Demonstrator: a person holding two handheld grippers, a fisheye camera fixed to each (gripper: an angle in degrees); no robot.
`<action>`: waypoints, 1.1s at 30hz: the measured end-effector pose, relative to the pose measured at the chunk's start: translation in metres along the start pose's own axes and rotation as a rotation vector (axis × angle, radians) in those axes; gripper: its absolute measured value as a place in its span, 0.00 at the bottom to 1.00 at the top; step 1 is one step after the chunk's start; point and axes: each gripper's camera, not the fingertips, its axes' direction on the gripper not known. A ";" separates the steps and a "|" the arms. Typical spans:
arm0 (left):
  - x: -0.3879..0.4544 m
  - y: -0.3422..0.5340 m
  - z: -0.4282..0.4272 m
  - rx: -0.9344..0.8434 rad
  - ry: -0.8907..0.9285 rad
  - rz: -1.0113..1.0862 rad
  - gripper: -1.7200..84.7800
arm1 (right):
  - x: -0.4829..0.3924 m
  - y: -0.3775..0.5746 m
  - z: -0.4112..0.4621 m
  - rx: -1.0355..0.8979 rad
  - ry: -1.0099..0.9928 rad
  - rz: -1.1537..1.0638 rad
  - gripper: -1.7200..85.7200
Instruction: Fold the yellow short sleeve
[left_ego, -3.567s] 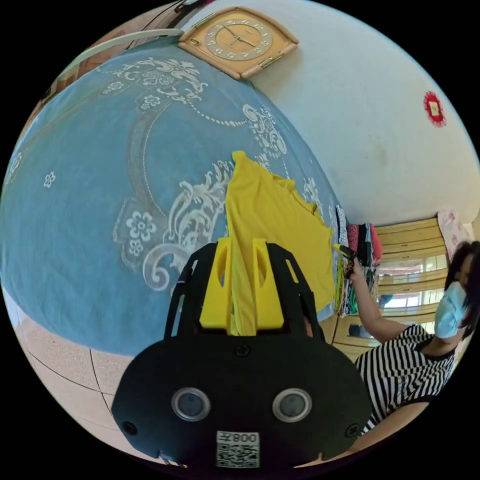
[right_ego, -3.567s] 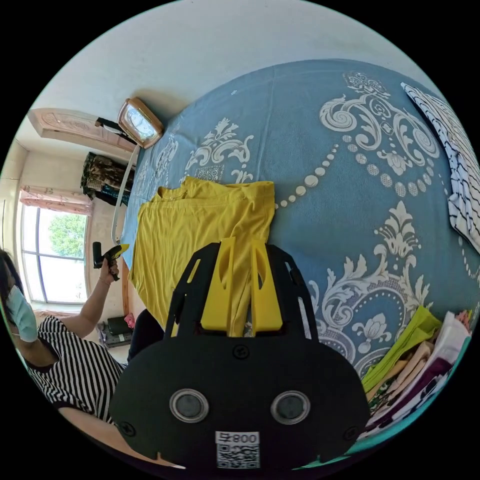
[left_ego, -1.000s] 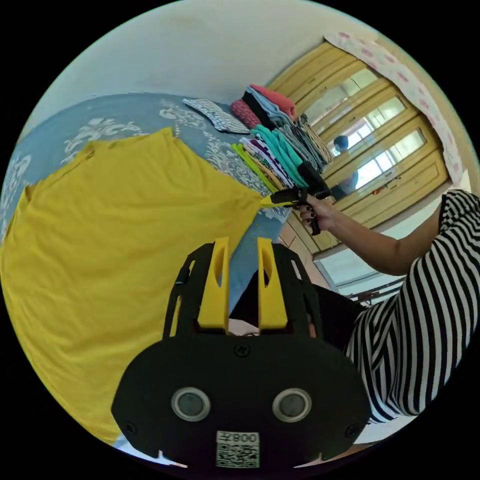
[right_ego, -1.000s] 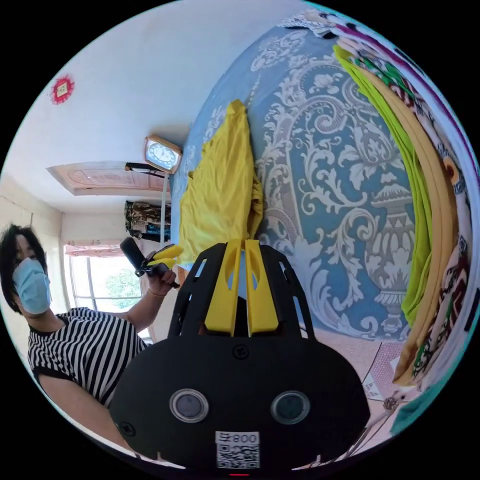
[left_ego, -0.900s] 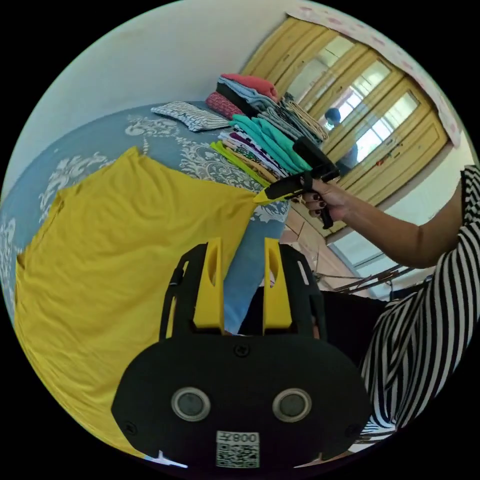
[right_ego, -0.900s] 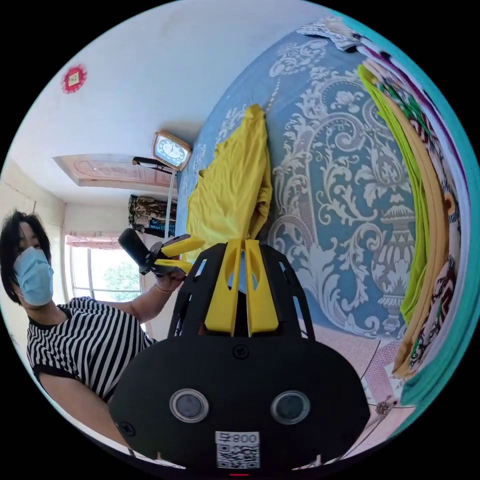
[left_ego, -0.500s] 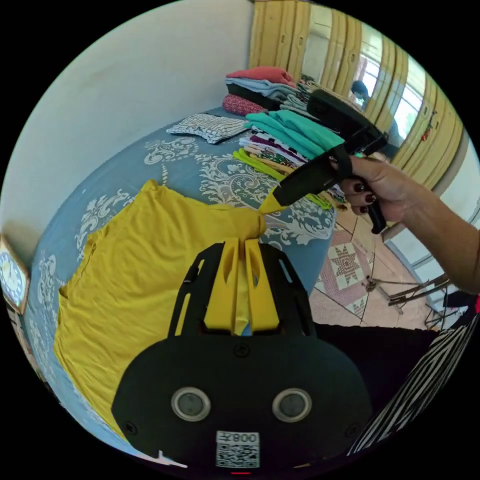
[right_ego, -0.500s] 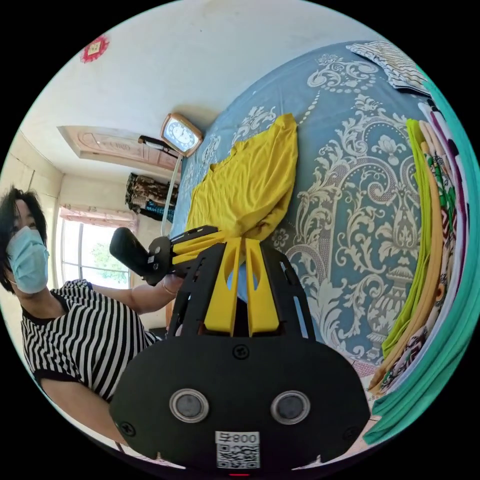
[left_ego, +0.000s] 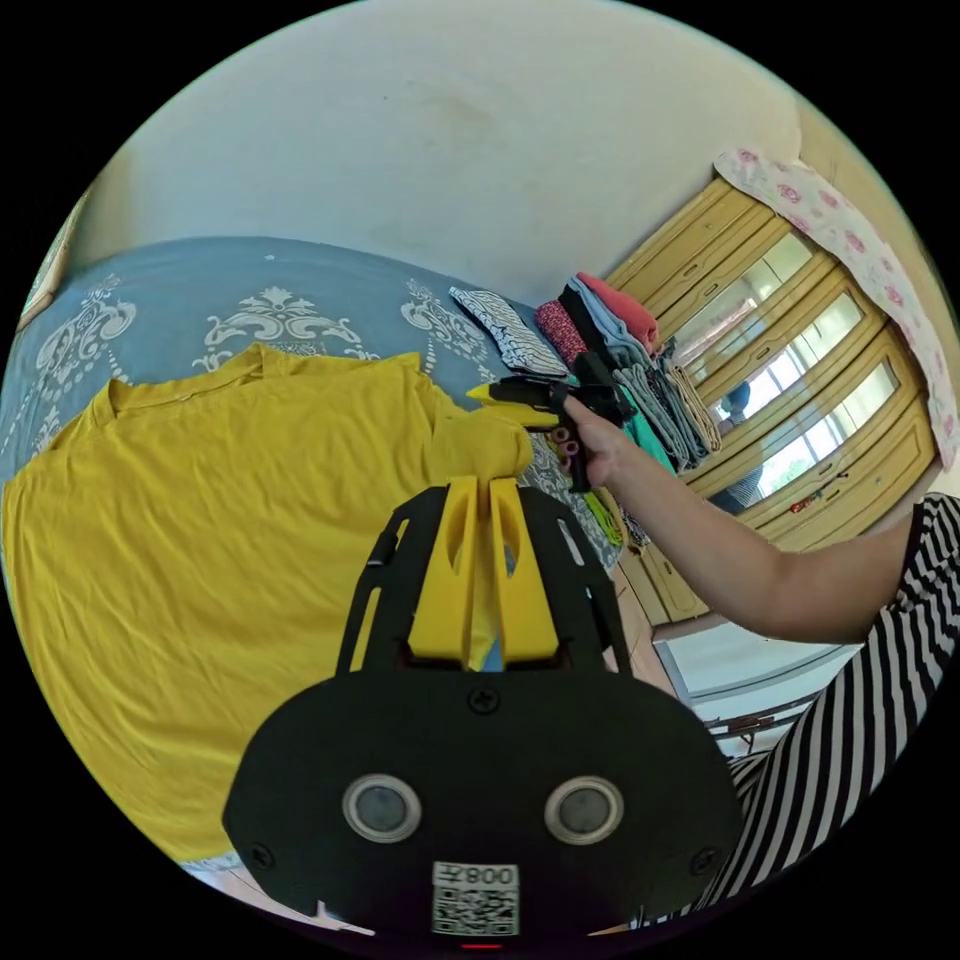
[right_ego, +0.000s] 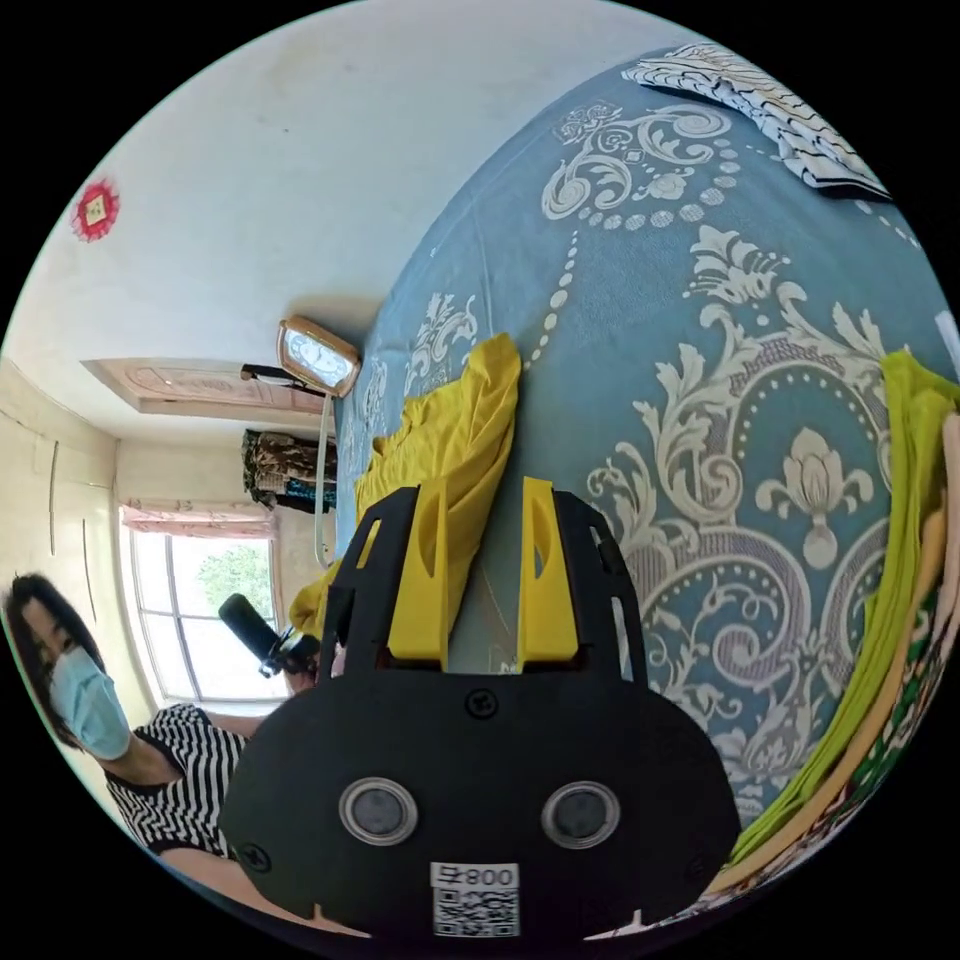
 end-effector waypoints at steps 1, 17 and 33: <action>0.001 0.000 0.001 -0.004 0.005 0.006 0.04 | 0.001 -0.012 0.009 -0.003 0.009 0.013 0.15; 0.032 -0.011 -0.003 -0.081 0.075 0.116 0.04 | 0.008 -0.087 0.113 -0.050 0.111 0.037 0.05; 0.011 -0.009 -0.189 0.061 0.122 0.017 0.05 | -0.058 -0.087 0.185 0.039 -0.068 -0.219 0.03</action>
